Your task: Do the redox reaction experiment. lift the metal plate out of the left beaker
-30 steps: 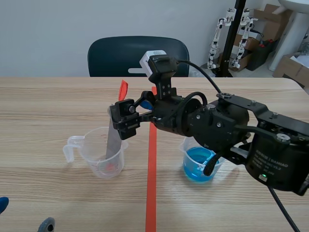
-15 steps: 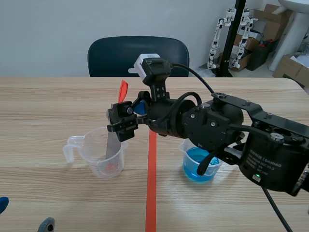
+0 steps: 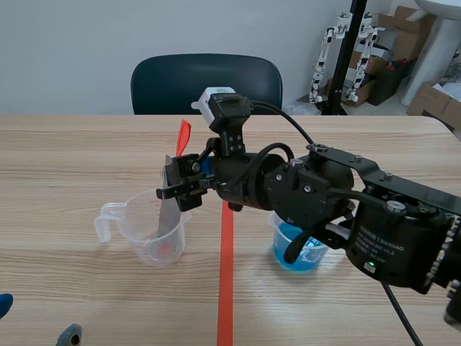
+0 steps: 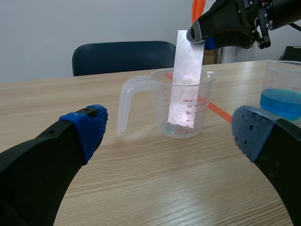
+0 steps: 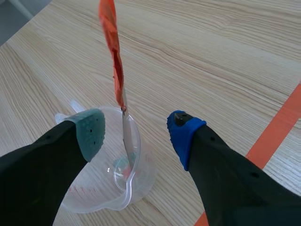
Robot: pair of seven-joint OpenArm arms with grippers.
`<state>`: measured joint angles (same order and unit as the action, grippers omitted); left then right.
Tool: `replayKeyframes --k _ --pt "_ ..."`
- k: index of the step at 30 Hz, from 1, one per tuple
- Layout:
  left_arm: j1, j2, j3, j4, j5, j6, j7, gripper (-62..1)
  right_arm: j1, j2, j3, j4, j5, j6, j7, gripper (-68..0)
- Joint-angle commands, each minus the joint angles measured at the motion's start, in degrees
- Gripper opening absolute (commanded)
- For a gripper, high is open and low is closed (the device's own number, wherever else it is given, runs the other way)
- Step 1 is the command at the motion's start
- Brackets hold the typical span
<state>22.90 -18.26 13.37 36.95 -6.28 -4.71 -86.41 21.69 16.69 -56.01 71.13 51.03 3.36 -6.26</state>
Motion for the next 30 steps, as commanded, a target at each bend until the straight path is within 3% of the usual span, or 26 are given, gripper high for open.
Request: replayKeyframes --k 1,17,26,30 --pt "0.2 0.0 -0.4 0.4 -0.2 -0.3 -2.6 -5.4 1.5 -0.2 0.1 0.6 0.2 0.0 1.1 -40.6" --pt "0.2 0.0 -0.4 0.4 -0.2 -0.3 -2.6 -5.4 1.8 -0.2 0.1 0.6 -5.2 0.1 3.1 -65.1" --pt "0.2 0.0 -0.4 0.4 -0.2 -0.3 -2.6 -5.4 1.8 -0.2 0.1 0.6 -5.5 1.2 3.3 -65.6" --pt "0.1 0.0 -0.4 0.4 -0.2 -0.3 -2.6 -5.4 2.1 -0.2 0.1 0.6 -5.9 3.8 3.8 -66.9"
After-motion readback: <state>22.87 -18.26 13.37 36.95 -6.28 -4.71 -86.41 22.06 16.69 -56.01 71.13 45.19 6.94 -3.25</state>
